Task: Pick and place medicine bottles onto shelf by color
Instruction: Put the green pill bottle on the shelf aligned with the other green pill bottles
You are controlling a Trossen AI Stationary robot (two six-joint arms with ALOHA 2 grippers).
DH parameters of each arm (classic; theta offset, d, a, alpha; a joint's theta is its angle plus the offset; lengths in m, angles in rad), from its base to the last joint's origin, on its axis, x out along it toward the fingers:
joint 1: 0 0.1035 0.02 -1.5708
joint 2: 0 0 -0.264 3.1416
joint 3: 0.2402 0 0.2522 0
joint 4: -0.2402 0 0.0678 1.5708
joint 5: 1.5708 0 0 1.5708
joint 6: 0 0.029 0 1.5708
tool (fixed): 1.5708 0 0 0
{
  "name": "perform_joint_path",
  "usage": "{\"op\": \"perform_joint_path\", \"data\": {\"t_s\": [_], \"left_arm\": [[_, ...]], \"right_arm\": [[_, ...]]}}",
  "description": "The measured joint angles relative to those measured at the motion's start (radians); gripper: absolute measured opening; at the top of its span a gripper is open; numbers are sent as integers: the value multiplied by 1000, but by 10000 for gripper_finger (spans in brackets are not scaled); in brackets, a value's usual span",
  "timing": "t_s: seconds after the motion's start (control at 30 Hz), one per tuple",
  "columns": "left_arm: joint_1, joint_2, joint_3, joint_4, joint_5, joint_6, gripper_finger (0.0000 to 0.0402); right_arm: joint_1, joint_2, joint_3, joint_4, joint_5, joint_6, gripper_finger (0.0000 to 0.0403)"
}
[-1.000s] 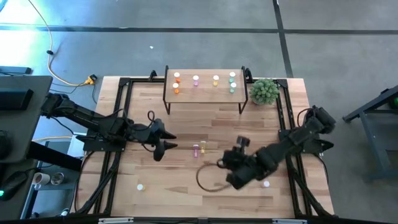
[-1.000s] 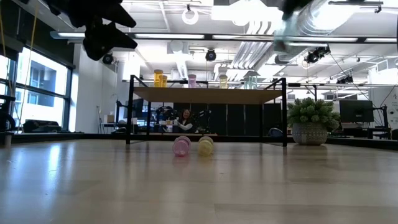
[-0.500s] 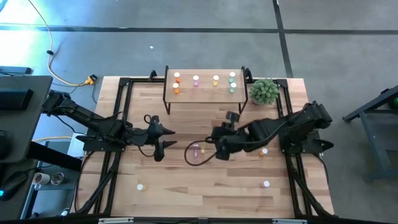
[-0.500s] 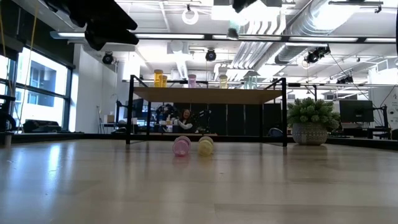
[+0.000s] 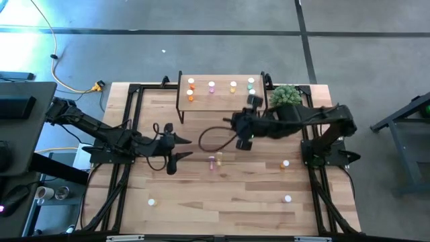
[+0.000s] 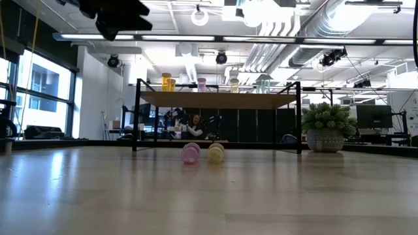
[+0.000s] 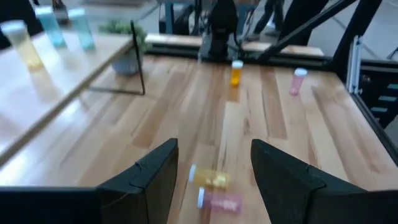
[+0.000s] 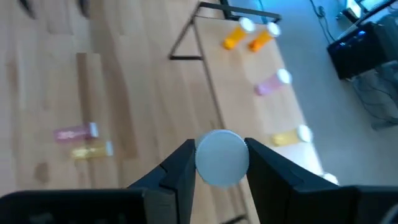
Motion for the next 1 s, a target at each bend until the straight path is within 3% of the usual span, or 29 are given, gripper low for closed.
{"op": "perform_joint_path", "data": {"t_s": [0.27,0.47,0.67,1.0], "left_arm": [[0,-2,26,60,-112,153,193],[4,-6,57,61,-213,260,193],[41,-6,75,59,-222,291,193],[175,-6,75,59,-190,256,193]], "right_arm": [[-128,-89,-12,-88,-19,-13,114],[-237,-261,-314,51,-77,4,114],[-339,-394,-581,268,-208,4,114],[-481,-376,-670,307,-341,-47,114]]}}
